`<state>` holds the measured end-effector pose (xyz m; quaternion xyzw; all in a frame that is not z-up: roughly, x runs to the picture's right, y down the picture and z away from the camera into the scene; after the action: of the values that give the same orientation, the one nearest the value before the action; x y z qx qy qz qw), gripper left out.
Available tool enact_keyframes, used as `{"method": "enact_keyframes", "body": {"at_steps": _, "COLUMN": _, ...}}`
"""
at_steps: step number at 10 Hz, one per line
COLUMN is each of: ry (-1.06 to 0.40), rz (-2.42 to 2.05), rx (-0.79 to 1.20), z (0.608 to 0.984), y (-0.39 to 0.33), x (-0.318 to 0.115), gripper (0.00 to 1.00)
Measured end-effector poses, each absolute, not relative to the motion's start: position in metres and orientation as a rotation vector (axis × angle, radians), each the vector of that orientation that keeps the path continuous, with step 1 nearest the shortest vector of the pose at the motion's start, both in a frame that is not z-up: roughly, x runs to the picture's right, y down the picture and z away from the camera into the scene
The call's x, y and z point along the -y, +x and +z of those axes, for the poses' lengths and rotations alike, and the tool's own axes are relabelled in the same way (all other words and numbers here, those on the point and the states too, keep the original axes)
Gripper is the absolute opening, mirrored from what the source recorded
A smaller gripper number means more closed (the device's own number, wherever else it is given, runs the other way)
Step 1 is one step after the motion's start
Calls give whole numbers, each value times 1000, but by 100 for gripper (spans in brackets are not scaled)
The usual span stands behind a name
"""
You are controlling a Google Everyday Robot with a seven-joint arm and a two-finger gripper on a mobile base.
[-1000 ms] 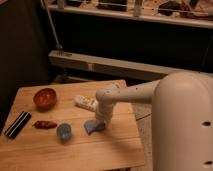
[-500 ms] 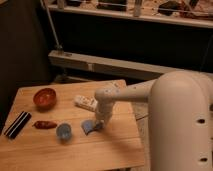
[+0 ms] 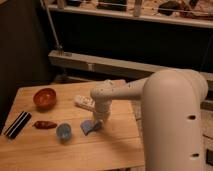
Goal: Wipe the white sponge on the table
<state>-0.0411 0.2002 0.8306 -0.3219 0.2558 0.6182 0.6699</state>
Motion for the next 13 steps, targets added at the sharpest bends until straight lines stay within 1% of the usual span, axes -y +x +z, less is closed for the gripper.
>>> {"method": "enact_keyframes", "body": {"at_steps": 3, "ry": -679, "rz": 1292, "rx": -655, "z": 805, "y": -39, "x": -211, "gripper": 8}}
{"method": "enact_keyframes", "body": {"at_steps": 8, "ry": -650, "rz": 1286, "rx": -877, "z": 766, "y": 15, "x": -268, "gripper": 8}}
{"method": "enact_keyframes", "body": {"at_steps": 9, "ry": -642, "rz": 1312, "rx": -907, "z": 761, "y": 26, "x": -273, "gripper": 8}}
{"method": "enact_keyframes", "body": {"at_steps": 11, "ry": -607, "rz": 1383, "rx": -931, "z": 759, "y": 44, "x": -268, "gripper": 8}}
{"method": "enact_keyframes", "body": {"at_steps": 13, "ry": -543, "rz": 1484, "rx": -921, "z": 761, "y": 67, "x": -240, "gripper": 8}}
